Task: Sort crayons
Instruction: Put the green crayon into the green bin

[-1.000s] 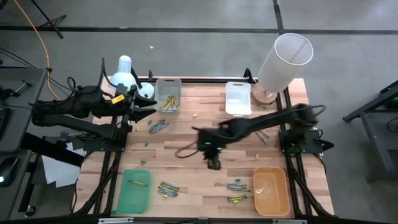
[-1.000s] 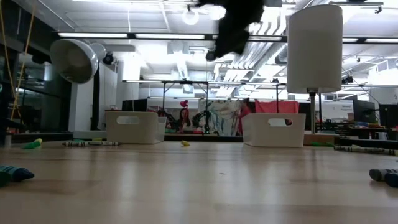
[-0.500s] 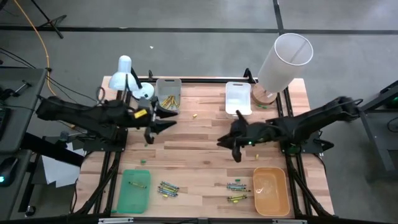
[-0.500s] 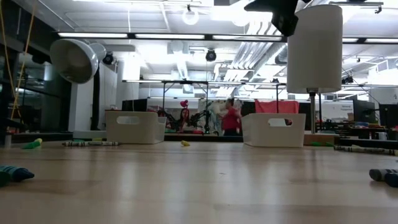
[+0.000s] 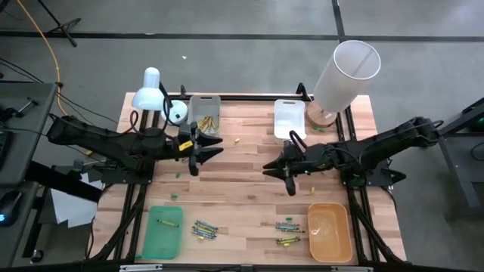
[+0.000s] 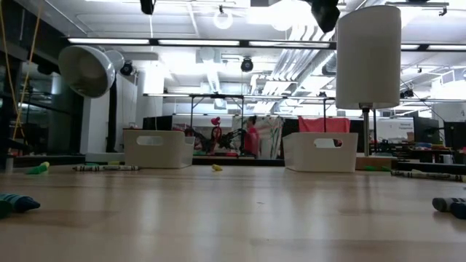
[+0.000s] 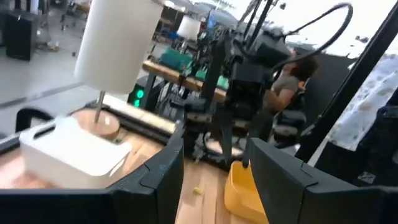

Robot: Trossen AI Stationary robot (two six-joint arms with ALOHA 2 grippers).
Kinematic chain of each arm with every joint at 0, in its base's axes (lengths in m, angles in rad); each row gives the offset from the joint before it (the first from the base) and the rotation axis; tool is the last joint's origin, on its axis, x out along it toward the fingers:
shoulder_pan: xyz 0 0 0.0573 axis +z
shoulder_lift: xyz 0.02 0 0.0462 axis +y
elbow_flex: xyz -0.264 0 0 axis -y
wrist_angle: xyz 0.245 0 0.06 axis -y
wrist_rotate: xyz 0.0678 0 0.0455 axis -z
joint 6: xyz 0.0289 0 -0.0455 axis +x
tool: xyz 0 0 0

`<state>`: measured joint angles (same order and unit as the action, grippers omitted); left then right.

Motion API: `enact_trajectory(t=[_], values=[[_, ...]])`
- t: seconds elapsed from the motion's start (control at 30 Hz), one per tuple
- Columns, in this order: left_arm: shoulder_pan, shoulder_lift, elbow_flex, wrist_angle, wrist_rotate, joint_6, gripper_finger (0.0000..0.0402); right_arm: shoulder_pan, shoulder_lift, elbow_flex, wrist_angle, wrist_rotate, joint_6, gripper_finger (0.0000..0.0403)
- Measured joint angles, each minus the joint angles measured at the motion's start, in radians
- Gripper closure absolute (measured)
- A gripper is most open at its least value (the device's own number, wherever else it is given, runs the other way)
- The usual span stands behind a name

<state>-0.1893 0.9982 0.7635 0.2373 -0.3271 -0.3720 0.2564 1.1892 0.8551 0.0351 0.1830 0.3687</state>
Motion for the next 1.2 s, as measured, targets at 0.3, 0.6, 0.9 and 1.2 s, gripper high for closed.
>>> enact_trajectory(t=[0.3, 0.6, 0.9, 1.2], values=[[0.133, -0.004, 0.028, -0.432, 0.095, -0.125, 0.0233, -0.015, 0.0, 0.0, 0.0, 0.13, 0.1, 0.0323], [0.052, -0.005, 0.029, -0.399, 0.377, -0.148, 0.0233, -0.016, 0.0, 0.0, -0.001, 0.15, 0.199, 0.0323], [-0.363, 0.163, 0.076, -0.542, 0.307, -0.123, 0.0261, -0.016, 0.0, 0.0, -0.004, 0.146, 0.192, 0.0323], [-0.559, 0.539, 0.284, -0.764, 0.235, 0.075, 0.0288, -0.015, 0.0, 0.0, -0.069, 0.135, 0.173, 0.0323]])
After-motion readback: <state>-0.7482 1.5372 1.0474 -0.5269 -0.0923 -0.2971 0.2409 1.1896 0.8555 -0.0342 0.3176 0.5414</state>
